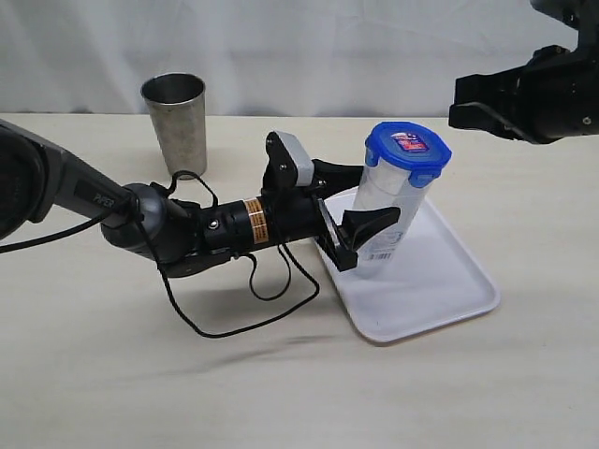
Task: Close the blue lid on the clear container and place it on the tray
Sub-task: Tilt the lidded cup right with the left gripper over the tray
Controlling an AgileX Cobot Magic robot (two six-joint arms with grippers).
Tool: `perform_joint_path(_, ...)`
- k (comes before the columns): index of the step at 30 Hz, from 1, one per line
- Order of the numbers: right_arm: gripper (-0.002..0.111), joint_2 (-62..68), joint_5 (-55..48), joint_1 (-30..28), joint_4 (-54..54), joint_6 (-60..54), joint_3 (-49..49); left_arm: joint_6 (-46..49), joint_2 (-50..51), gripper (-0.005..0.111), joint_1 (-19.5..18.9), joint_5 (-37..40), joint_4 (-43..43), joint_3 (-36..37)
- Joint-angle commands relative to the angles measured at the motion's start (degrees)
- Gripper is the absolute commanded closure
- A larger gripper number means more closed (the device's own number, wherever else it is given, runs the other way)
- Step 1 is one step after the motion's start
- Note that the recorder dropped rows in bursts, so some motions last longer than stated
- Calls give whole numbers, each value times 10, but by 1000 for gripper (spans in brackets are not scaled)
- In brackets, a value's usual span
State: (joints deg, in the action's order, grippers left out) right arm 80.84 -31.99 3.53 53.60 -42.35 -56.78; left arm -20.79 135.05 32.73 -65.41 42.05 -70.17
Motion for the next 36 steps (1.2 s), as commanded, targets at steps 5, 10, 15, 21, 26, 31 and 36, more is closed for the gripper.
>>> perform_joint_path(5, 104, -3, 2, -2, -16, 0, 1, -4, 33, 107, -1, -46, -7, -26)
perform_joint_path(10, 104, 13, 2, -2, -16, 2, 1, -4, 32, 107, -1, -45, -6, -26)
perform_joint_path(15, 104, 33, -8, 0, -16, -1, 1, -4, 32, 107, -1, -35, 17, -26)
perform_joint_path(21, 104, 51, -16, 0, -15, -5, 1, -4, 32, 107, -1, -35, 40, -26)
perform_joint_path(26, 104, 50, -12, 4, -2, -19, -2, -4, 20, 107, -18, -44, 62, -26)
perform_joint_path(31, 104, 1, 4, 4, -4, -20, -21, 66, -32, 107, -39, 58, 105, -26)
perform_joint_path(36, 104, -67, 46, 4, -10, -20, -24, 152, -83, 107, -43, 113, 127, -35)
